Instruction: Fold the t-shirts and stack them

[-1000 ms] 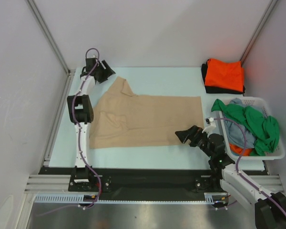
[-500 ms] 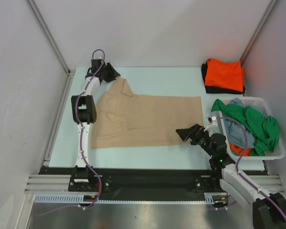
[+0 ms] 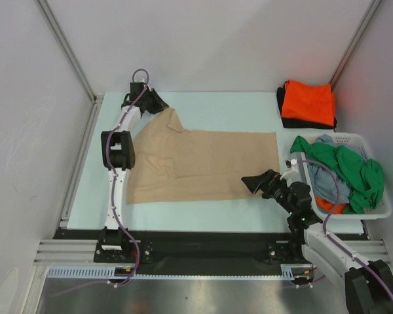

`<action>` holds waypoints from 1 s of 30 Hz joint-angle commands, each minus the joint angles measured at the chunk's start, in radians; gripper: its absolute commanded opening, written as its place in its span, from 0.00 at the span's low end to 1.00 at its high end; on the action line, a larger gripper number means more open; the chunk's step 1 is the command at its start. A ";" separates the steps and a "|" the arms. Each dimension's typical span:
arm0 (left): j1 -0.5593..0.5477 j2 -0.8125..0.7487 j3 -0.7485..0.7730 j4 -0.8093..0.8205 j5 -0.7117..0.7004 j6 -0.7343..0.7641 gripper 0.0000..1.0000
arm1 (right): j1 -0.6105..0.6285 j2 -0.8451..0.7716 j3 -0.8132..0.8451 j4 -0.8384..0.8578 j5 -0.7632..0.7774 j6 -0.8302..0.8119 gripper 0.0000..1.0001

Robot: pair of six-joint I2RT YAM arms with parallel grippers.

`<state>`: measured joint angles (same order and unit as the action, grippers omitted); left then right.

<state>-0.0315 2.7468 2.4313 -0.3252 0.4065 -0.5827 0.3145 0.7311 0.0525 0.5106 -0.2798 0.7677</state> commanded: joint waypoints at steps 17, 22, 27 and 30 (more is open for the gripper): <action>0.002 0.027 0.031 -0.032 -0.009 0.003 0.00 | -0.021 0.759 1.068 -0.869 0.626 -0.283 0.94; 0.005 0.028 0.031 -0.025 -0.003 0.001 0.00 | -0.086 1.181 1.519 -1.055 0.705 -0.294 0.85; 0.005 0.027 0.026 -0.023 -0.003 0.001 0.01 | -0.147 1.369 1.718 -1.150 0.697 -0.303 0.75; 0.005 0.027 0.029 -0.021 -0.003 0.001 0.00 | -0.178 1.426 1.761 -1.159 0.697 -0.314 0.72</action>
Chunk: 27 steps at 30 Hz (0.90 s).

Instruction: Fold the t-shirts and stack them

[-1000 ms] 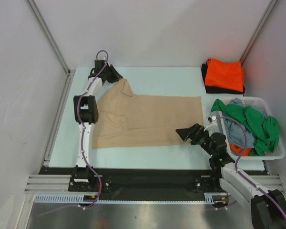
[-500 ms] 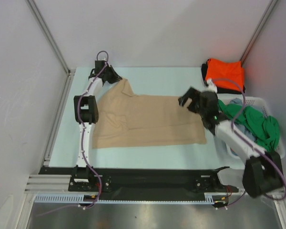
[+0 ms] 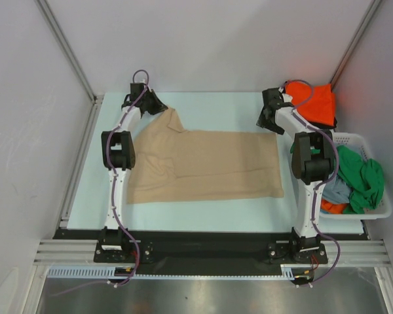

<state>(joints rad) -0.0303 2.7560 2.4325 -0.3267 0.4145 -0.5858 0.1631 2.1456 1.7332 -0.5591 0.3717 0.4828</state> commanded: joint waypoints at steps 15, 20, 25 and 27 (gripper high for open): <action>0.004 0.013 0.020 -0.012 -0.011 0.004 0.00 | -0.068 0.134 0.048 0.019 -0.034 -0.027 0.61; 0.004 0.013 0.019 -0.017 -0.017 0.000 0.00 | -0.080 0.140 0.037 0.022 -0.066 -0.019 0.35; 0.000 -0.033 -0.051 0.002 -0.043 0.021 0.00 | -0.091 0.134 0.026 0.024 -0.096 -0.026 0.00; 0.000 -0.088 -0.073 -0.015 -0.062 0.049 0.00 | -0.091 0.122 0.029 0.016 -0.102 -0.032 0.00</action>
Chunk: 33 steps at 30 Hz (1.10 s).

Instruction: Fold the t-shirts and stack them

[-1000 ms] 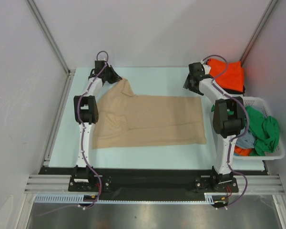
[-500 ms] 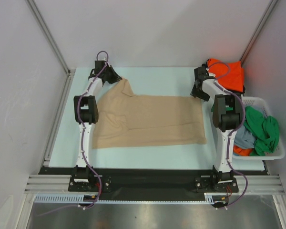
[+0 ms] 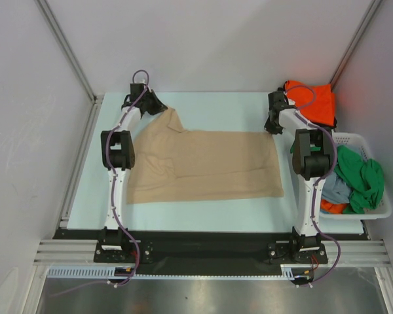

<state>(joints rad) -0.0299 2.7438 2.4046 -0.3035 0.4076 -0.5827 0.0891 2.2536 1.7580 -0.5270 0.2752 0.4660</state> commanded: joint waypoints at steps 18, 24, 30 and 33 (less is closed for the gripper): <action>0.001 -0.976 -0.933 -0.048 -0.171 0.127 0.00 | 0.027 -0.347 -0.281 -0.014 -0.039 -0.052 0.00; -0.007 -1.290 -1.260 -0.022 -0.237 0.110 0.00 | 0.044 -0.443 -0.406 0.005 -0.041 -0.049 0.00; -0.015 -1.553 -1.436 -0.078 -0.288 0.116 0.00 | 0.054 -0.531 -0.503 0.002 0.013 -0.029 0.00; -0.015 -1.641 -1.487 -0.126 -0.302 0.121 0.00 | 0.054 -0.577 -0.554 0.015 0.033 -0.012 0.00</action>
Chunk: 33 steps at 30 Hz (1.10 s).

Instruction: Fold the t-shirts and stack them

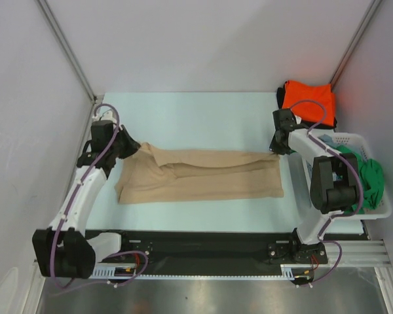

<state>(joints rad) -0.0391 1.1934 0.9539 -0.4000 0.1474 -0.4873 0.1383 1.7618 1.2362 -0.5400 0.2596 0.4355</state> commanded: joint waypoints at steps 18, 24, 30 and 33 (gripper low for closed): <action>-0.028 -0.557 -0.234 -0.283 -0.256 -0.187 0.89 | 0.046 -0.358 -0.293 0.078 0.066 0.095 1.00; -0.016 -0.474 -0.328 -0.244 -0.339 -0.273 0.94 | 0.098 -0.334 -0.276 0.075 0.041 0.075 1.00; 0.034 -0.318 -0.432 -0.156 -0.313 -0.321 0.91 | 0.081 -0.196 -0.251 0.074 0.027 0.054 1.00; 0.076 -0.290 -0.477 -0.105 -0.263 -0.338 0.90 | 0.075 -0.147 -0.242 0.080 0.026 0.045 1.00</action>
<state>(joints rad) 0.0029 0.9028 0.5037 -0.5968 -0.1490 -0.7765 0.2222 1.5822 0.9478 -0.4774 0.2855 0.4961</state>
